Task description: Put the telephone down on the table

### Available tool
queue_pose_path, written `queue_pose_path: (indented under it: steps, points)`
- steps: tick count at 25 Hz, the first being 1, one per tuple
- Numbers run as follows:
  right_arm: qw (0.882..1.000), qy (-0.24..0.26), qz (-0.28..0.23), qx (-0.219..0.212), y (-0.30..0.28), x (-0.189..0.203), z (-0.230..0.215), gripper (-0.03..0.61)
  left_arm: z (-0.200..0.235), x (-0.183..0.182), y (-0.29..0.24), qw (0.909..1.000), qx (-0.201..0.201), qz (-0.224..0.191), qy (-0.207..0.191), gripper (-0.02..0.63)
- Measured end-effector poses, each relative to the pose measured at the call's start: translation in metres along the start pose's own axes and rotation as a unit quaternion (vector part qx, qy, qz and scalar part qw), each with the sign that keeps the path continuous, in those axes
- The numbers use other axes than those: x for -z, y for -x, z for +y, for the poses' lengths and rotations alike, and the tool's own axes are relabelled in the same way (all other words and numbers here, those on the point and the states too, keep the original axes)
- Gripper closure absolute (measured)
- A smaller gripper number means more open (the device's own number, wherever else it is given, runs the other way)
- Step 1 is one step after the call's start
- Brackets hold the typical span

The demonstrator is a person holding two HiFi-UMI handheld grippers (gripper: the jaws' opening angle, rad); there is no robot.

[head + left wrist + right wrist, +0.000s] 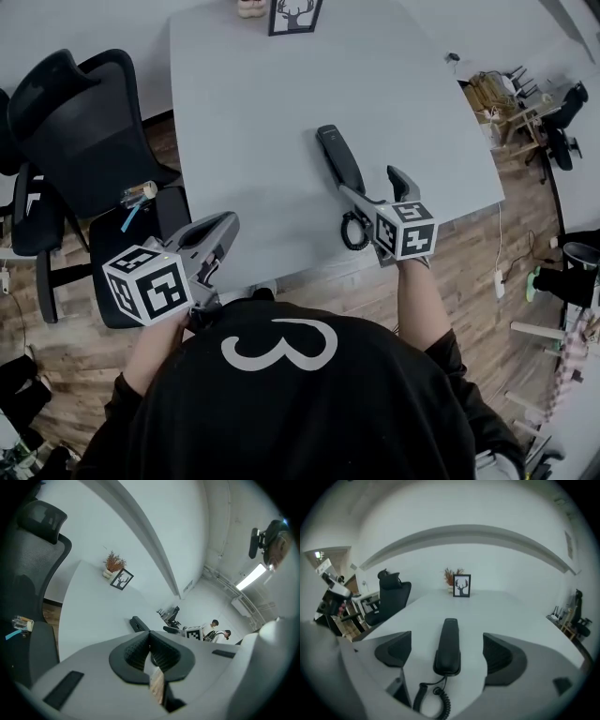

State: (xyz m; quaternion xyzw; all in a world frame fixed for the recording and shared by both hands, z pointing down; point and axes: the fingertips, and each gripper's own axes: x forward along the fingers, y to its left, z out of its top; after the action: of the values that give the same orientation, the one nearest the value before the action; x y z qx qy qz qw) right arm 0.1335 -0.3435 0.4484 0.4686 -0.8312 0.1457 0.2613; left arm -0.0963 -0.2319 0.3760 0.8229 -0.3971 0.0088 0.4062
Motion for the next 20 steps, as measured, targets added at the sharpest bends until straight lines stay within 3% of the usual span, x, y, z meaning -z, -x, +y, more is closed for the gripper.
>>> queue_pose_path:
  steps: [6, 9, 12, 15, 20]
  points:
    - [0.984, -0.032, -0.151, -0.094, 0.099, -0.035, 0.034, 0.142, -0.044, 0.021, 0.005, 0.9997, 0.011, -0.009, -0.021, 0.603]
    - [0.972, -0.036, -0.194, -0.127, 0.154, -0.037, 0.050, 0.315, -0.071, 0.040, 0.015, 0.9995, 0.011, -0.011, -0.026, 0.603]
    - [0.953, -0.060, -0.234, -0.181, 0.200, -0.037, 0.074, 0.420, -0.097, 0.059, 0.024, 0.9992, 0.016, -0.016, -0.032, 0.603]
    - [0.935, -0.072, -0.256, -0.234, 0.239, -0.033, 0.099, 0.545, -0.129, 0.071, 0.037, 0.9979, 0.024, -0.026, -0.055, 0.601]
    - [0.921, -0.067, -0.224, -0.313, 0.283, -0.005, 0.145, 0.569, -0.184, 0.100, 0.056, 0.9916, 0.050, -0.037, -0.113, 0.603]
